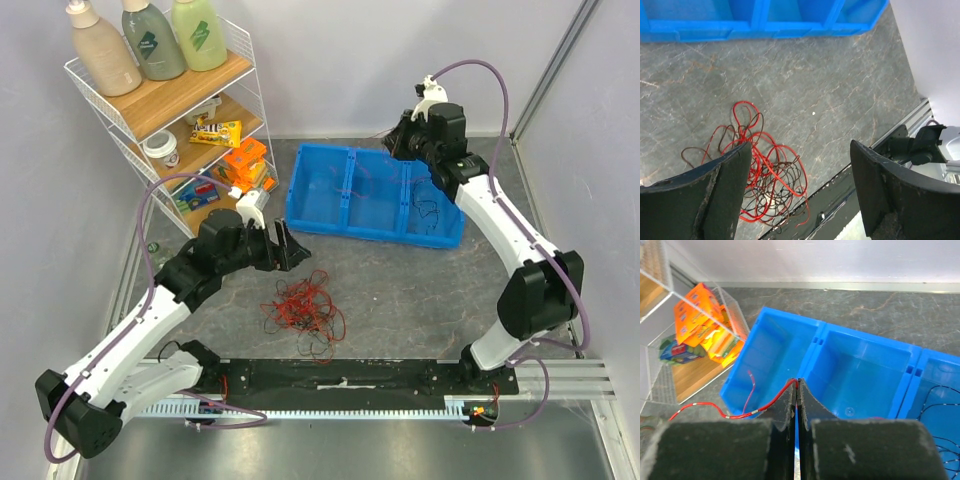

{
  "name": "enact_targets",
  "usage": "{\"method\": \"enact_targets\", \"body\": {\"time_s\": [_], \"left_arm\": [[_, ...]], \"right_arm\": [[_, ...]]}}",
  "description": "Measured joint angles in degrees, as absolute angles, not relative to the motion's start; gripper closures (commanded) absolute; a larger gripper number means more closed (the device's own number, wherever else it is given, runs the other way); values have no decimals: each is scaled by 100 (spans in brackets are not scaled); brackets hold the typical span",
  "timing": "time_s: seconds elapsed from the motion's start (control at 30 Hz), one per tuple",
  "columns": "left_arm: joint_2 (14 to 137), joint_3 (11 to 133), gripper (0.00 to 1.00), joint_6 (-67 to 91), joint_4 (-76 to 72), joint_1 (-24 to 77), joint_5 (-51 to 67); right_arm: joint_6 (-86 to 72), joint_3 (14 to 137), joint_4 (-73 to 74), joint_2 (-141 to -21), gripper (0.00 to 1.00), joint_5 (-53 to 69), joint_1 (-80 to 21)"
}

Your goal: Untangle the cables

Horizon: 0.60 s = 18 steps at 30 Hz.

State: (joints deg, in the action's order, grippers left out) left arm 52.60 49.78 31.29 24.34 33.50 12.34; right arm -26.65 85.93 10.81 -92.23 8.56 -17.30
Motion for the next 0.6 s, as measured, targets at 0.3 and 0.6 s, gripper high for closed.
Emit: {"method": "enact_targets", "body": {"time_s": [0.3,0.6], "left_arm": [[5131,4515,20,3103,2681,3350,1236],[5124,4456,22,3103,2711,3350,1160]], "right_arm": [[-2659,7992,602,-9830,100,727,-1319],[-2436,8281,786,-10798,100,657,-1337]]}}
